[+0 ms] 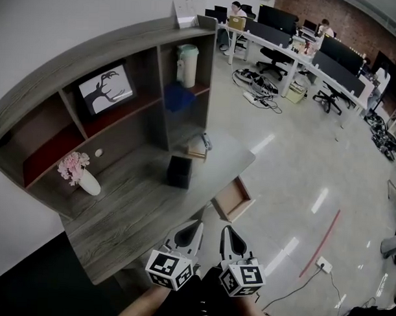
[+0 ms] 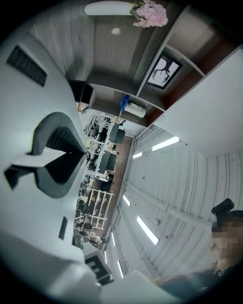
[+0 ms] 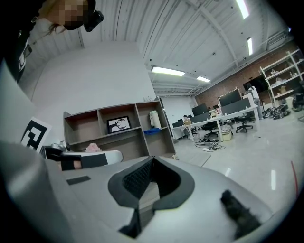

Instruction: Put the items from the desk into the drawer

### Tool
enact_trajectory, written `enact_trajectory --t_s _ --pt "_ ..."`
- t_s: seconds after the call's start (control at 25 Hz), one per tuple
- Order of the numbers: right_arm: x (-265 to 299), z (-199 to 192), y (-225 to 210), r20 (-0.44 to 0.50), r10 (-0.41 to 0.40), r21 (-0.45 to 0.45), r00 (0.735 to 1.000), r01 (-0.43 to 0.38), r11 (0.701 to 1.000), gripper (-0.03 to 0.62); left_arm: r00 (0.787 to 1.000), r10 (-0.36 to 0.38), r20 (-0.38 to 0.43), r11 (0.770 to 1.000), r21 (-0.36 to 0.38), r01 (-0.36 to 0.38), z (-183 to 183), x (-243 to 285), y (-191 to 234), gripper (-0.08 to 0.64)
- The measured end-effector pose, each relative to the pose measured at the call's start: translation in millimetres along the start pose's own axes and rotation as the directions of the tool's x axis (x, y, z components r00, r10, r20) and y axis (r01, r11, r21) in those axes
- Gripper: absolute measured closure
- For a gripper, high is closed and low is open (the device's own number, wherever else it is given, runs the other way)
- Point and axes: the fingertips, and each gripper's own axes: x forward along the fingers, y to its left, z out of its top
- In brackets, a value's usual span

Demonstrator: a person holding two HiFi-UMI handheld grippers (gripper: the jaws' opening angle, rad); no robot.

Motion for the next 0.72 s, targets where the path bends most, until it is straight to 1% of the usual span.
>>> enact_trajectory --t_s 0.36,0.72 --pt "8 5 -3 0.017 -0.01 -0.012 1.0 0.01 1.0 0.581 1.0 -0.012 -0.002 1.0 0.005 0.012 2 7 3 0.551" --pt "39 17 -12 0.024 0.015 -0.033 1.0 -0.015 0.999 0.581 1.0 0.008 -0.003 1.0 0.019 -0.008 8 32 19 0.551"
